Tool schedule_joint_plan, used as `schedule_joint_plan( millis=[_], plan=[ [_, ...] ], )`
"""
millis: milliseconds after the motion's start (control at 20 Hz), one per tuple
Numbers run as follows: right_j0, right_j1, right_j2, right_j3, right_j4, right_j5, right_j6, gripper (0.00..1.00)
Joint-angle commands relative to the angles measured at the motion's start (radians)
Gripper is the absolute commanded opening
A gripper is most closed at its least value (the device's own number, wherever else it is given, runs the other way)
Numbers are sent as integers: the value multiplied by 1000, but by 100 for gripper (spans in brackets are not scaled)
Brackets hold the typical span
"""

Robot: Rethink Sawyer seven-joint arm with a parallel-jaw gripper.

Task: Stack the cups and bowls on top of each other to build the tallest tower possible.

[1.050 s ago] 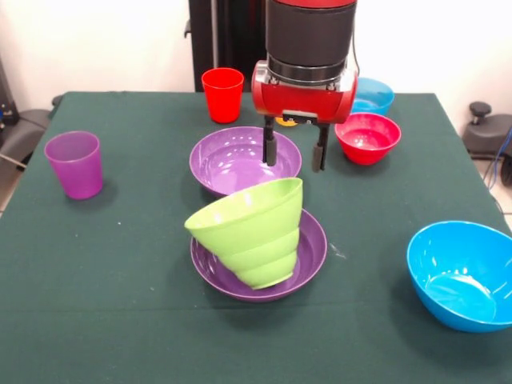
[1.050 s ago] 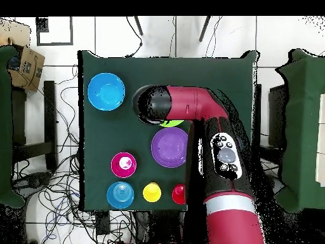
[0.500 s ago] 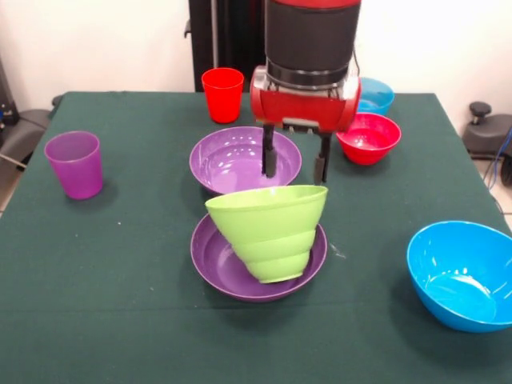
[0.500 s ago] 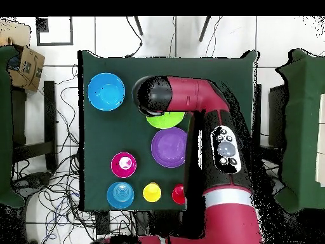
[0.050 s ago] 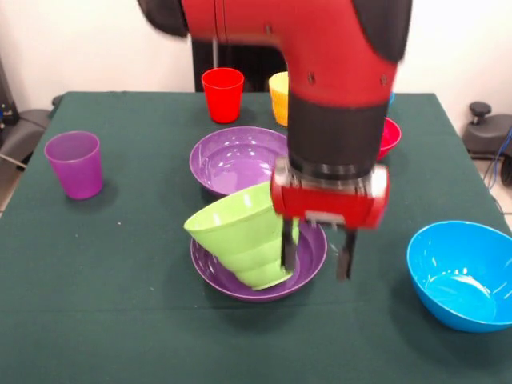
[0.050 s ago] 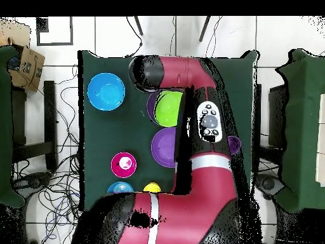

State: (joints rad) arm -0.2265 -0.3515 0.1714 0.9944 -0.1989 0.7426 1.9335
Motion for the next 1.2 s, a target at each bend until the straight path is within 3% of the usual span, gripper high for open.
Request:
schedule_joint_plan(
  millis=[50,600,950,1200],
  plan=[
    [-1,214,55,-252,-37,6,-17,100],
    [-24,247,67,-278,-24,11,-66,100],
    [-38,226,66,-242,-17,11,-85,100],
    [-41,226,70,-271,-15,52,-105,100]
  ],
)
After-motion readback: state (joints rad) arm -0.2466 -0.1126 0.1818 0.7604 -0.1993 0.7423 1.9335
